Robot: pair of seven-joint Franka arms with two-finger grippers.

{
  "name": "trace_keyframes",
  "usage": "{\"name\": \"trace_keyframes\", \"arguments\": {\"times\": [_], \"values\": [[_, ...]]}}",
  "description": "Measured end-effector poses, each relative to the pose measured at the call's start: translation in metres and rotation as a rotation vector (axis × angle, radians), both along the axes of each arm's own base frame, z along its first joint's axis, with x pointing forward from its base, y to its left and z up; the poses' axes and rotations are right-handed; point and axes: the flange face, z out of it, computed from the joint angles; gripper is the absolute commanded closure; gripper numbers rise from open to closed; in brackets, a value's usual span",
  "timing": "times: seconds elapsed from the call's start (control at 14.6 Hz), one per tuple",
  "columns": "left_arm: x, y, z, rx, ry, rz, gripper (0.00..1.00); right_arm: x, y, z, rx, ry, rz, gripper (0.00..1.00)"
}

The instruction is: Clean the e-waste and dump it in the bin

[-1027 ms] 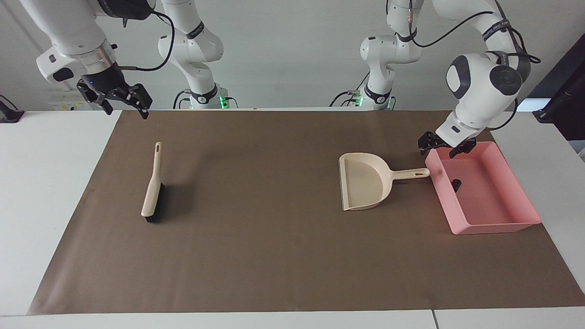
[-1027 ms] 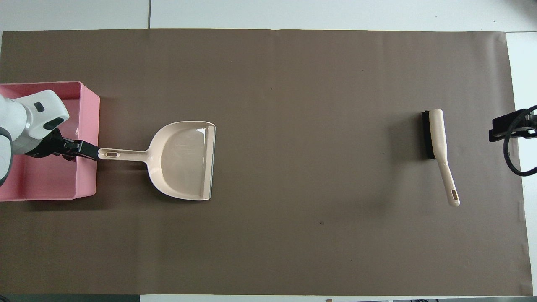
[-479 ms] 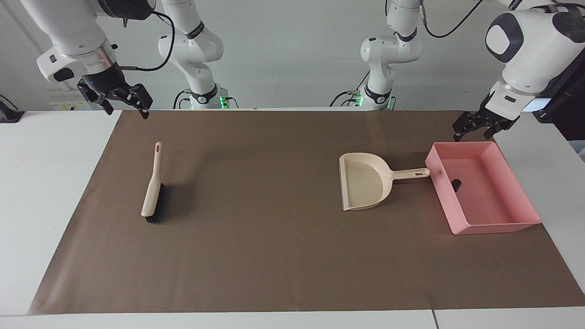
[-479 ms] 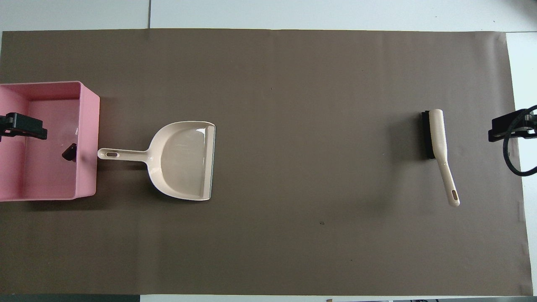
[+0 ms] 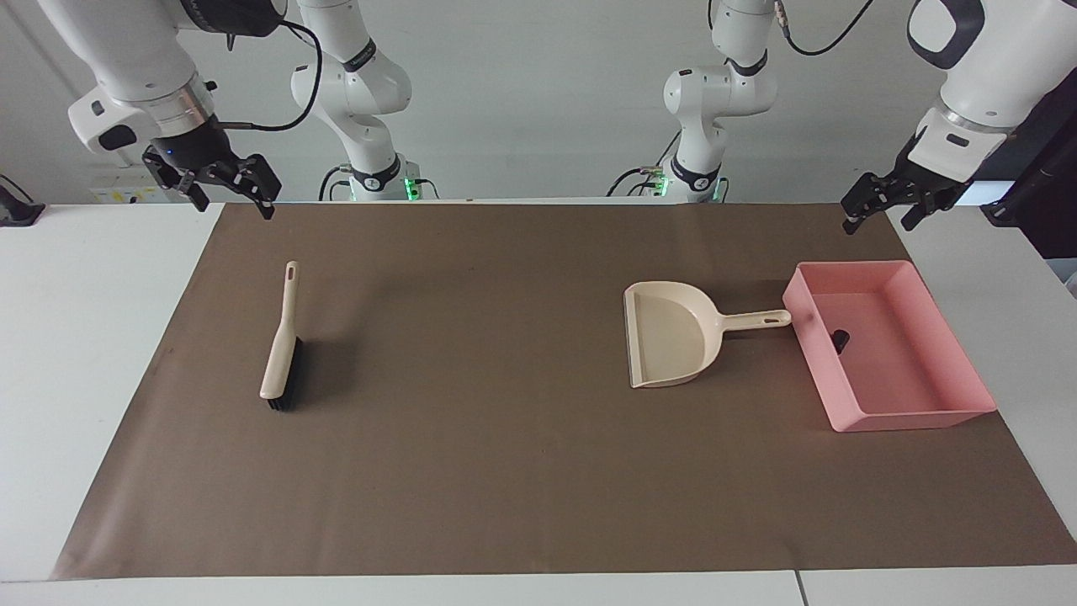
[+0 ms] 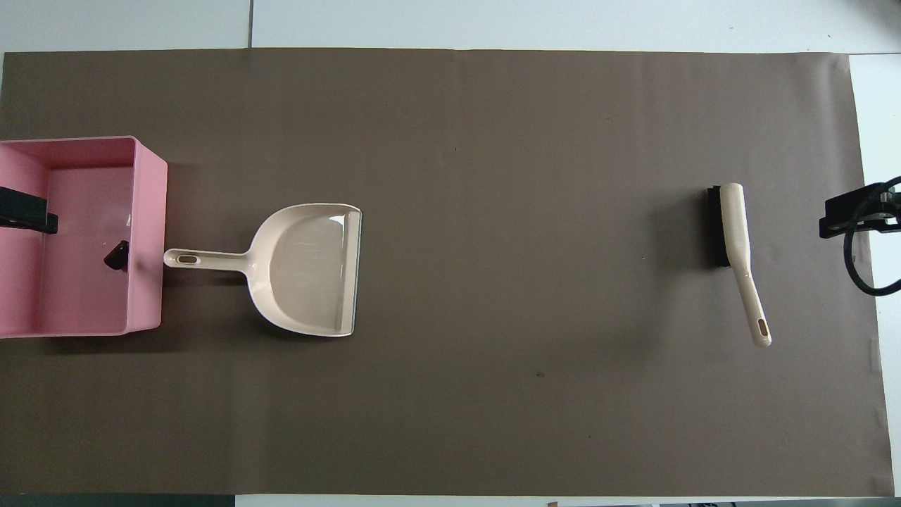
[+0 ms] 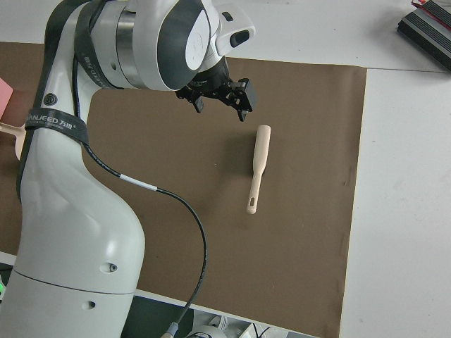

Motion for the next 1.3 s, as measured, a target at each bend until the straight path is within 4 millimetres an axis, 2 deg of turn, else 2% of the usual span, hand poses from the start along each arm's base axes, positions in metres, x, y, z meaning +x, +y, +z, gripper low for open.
{"name": "trace_keyframes", "arguments": {"times": [0.21,0.48,0.68,1.3], "values": [[-0.008,-0.009,0.011,0.000,-0.011,-0.005,0.02,0.000,0.000,0.000,0.000,0.000,0.000,0.01],[-0.007,-0.012,0.010,-0.003,-0.008,-0.023,0.02,0.000,0.000,0.000,0.000,-0.001,0.000,0.01],[-0.003,-0.022,0.011,-0.010,-0.009,-0.045,0.03,0.000,0.000,0.000,0.000,-0.001,-0.002,0.01],[-0.001,-0.021,0.004,-0.016,0.024,-0.046,0.02,0.001,0.001,0.000,-0.001,-0.009,-0.002,0.00]]}}
